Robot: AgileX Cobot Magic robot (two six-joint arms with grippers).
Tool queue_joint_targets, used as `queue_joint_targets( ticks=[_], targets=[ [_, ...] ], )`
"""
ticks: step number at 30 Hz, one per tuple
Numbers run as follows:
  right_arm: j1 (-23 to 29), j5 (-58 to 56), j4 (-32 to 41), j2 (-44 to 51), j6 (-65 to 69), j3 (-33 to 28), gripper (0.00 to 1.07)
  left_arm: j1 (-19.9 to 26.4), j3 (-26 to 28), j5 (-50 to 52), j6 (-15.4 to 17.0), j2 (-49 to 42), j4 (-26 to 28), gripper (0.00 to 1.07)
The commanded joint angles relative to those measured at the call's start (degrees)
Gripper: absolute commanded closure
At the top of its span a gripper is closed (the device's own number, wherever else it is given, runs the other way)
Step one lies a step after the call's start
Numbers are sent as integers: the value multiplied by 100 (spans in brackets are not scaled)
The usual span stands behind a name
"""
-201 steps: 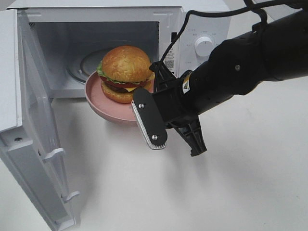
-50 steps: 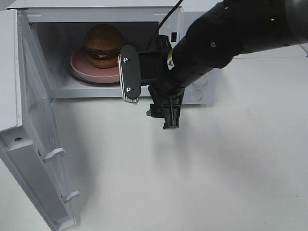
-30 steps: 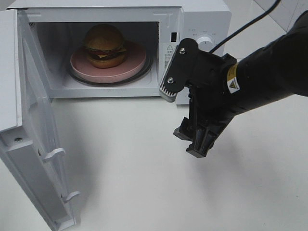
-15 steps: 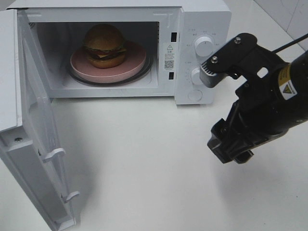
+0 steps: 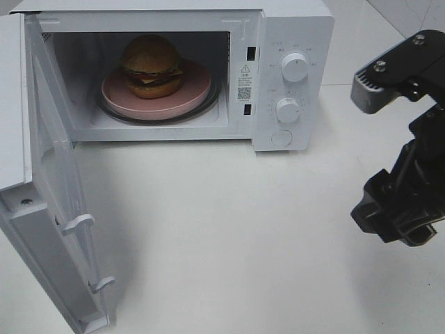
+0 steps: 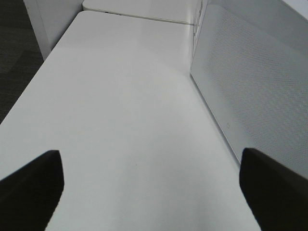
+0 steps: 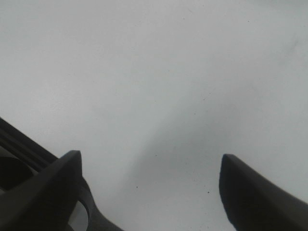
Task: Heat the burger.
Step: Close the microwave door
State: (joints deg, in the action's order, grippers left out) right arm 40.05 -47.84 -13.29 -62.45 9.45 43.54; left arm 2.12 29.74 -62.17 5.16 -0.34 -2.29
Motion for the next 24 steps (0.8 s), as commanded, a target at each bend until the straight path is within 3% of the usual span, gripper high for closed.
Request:
queue_joint_targets(
  ticks=[1, 6, 13, 20, 24],
  targets=[
    [-17, -367, 17, 372, 86, -11, 33, -6, -11, 69, -6, -103, 17, 16],
    [-17, -481, -6, 710, 86, -155, 33, -6, -11, 69, -6, -103, 17, 16],
    [-126, -527, -11, 1593, 86, -802, 33, -6, -11, 69, -6, -103, 17, 16],
    [-1306, -584, 52, 2555, 86, -1358, 33, -6, -11, 69, -6, -103, 17, 16],
    [-1644, -579, 120, 2928, 86, -1364, 33, -6, -11, 69, -6, -103, 17, 16]
  ],
)
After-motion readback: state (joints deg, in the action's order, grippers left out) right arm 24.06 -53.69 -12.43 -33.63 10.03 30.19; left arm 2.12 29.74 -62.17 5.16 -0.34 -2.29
